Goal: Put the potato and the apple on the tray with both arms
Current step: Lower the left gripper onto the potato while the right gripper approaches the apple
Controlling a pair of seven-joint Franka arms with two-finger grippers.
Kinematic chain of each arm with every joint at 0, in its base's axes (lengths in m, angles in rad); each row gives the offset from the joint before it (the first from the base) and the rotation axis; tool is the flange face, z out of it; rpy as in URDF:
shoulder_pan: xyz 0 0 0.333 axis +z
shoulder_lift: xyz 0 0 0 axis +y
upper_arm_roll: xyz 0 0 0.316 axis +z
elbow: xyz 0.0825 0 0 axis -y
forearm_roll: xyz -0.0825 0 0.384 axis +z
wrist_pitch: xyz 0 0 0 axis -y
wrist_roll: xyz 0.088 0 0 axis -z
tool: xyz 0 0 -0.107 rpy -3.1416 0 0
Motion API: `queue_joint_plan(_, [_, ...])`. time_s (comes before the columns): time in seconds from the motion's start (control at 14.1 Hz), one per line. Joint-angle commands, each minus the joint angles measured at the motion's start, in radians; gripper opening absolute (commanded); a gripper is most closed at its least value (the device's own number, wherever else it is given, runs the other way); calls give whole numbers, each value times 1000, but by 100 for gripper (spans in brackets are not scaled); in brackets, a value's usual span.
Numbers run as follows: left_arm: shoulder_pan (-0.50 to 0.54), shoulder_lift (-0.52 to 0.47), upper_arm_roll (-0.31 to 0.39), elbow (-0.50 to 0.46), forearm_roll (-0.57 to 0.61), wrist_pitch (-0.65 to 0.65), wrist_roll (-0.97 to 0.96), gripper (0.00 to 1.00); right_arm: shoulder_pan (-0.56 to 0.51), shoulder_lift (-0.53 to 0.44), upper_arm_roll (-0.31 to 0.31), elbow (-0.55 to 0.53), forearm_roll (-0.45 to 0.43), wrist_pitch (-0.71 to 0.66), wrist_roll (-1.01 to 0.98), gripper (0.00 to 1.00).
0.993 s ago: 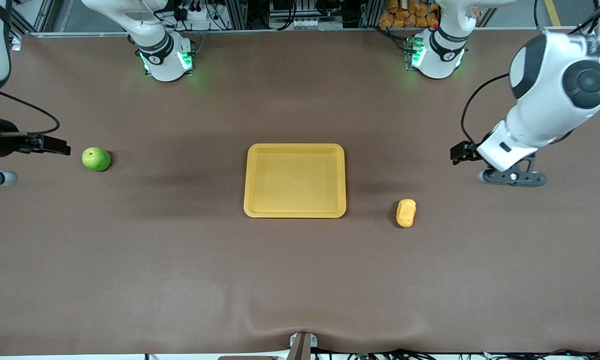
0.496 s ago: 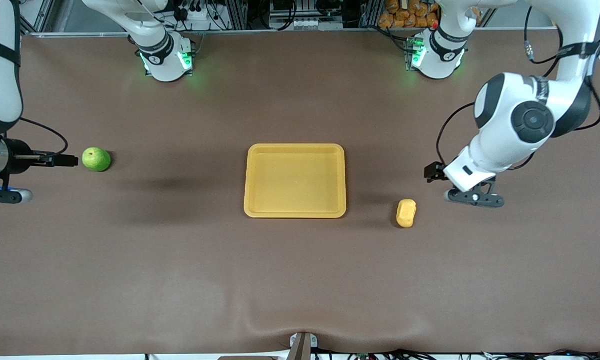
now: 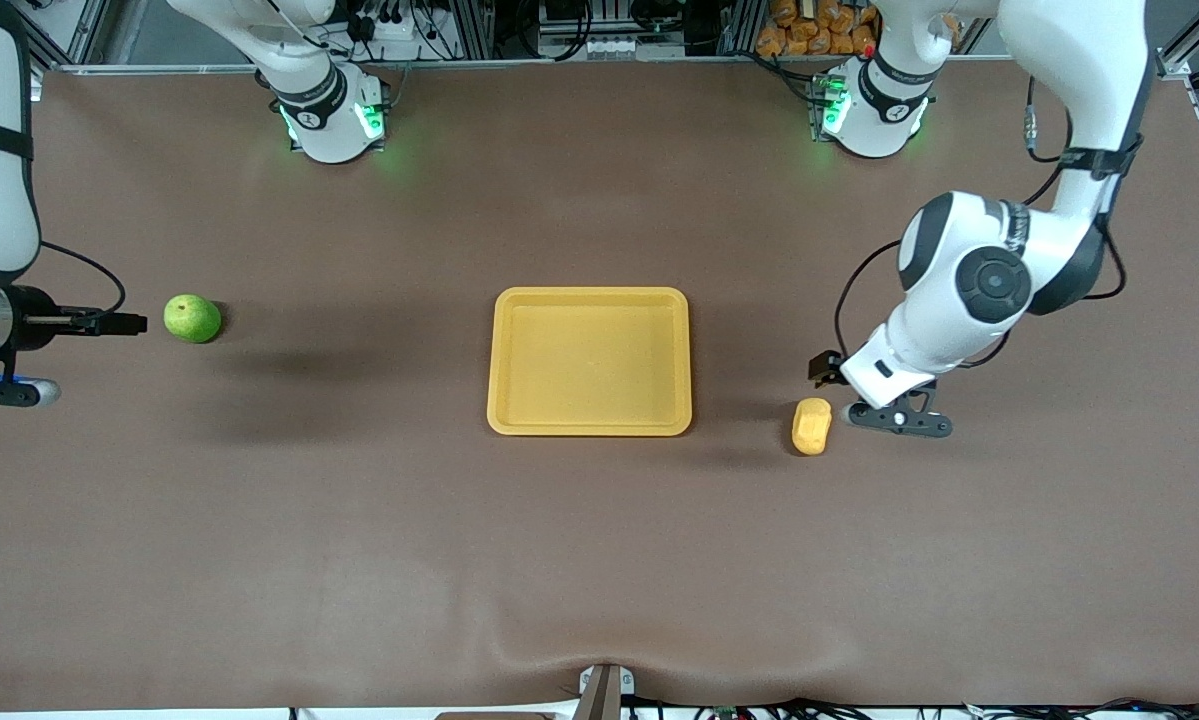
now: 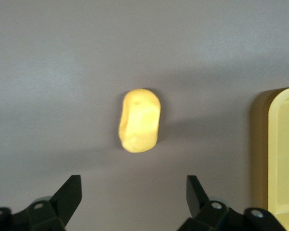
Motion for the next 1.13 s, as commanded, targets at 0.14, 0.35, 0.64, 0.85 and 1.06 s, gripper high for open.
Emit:
queue_joint_plan(0.14, [-15,77,3,0,68,95,-55,86,-63,-20,11,-118,-13,103,-70,100])
queue_joint_plan(0.35, [-15,125,3,1,70,179,-69,83,-77,-20,10,-170,-14,172,-76,100])
queue_joint_plan(0.64, [-15,164,3,1,90,235,-67,76,-103,-16,10,-248,-20,286,-127,100])
queue_joint_plan(0.85, [-9,180,3,3,136,259,-67,75,-108,-11,10,-294,-36,349,-127,100])
queue_joint_plan(1.06, [-12,197,3,7,145,282,-67,75,-115,-1,10,-340,-54,412,-151,100])
